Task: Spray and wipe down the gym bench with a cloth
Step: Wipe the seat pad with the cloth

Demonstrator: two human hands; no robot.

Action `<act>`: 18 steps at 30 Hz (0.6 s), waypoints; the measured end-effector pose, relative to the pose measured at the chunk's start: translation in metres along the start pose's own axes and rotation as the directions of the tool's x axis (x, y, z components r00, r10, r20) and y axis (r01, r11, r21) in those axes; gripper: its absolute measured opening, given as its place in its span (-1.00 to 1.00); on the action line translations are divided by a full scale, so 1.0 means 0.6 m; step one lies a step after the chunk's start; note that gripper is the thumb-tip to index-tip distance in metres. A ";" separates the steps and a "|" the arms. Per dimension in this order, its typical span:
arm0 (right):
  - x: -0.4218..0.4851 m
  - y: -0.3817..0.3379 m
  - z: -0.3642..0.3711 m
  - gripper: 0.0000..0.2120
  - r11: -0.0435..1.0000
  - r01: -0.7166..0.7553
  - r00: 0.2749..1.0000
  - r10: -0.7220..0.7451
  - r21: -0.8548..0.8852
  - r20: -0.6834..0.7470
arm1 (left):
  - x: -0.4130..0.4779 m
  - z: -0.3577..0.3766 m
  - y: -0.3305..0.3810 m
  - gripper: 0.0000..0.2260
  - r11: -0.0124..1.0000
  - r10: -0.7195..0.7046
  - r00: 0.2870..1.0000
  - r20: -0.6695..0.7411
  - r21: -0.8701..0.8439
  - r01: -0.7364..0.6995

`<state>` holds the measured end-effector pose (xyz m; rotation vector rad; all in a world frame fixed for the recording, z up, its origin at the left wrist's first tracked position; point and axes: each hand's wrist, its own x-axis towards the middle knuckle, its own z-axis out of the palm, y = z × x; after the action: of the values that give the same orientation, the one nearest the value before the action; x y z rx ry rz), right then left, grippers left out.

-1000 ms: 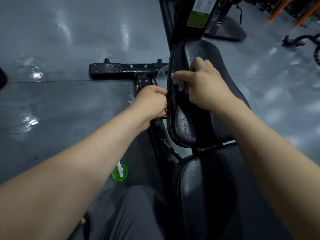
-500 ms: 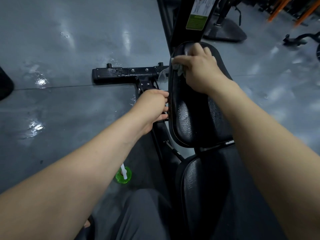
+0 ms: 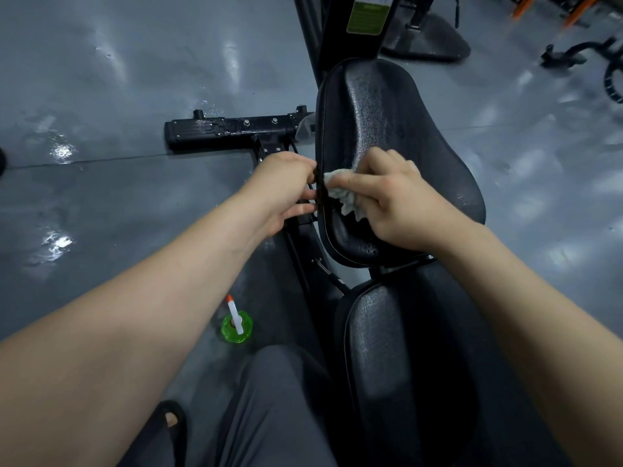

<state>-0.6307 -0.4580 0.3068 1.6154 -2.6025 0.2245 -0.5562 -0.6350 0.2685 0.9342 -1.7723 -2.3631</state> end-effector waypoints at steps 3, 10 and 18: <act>0.024 0.004 -0.004 -0.56 0.996 -0.058 0.997 0.055 -0.062 -0.058 | -0.003 0.000 0.000 -0.72 1.000 0.002 1.000 -0.012 0.008 -0.002; 0.009 -0.015 0.017 -0.54 0.999 -0.049 0.996 0.047 -0.024 -0.079 | -0.002 -0.007 0.008 -0.72 1.000 0.010 1.000 -0.015 0.017 -0.010; -0.028 -0.009 0.004 -0.53 0.993 0.118 0.993 -0.119 -0.018 -0.024 | 0.006 0.002 -0.009 -0.94 0.993 0.073 0.997 0.010 0.096 -0.074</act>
<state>-0.6180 -0.4457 0.3029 1.7428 -2.4733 0.2131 -0.5578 -0.6336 0.2623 0.8563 -1.9044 -2.2575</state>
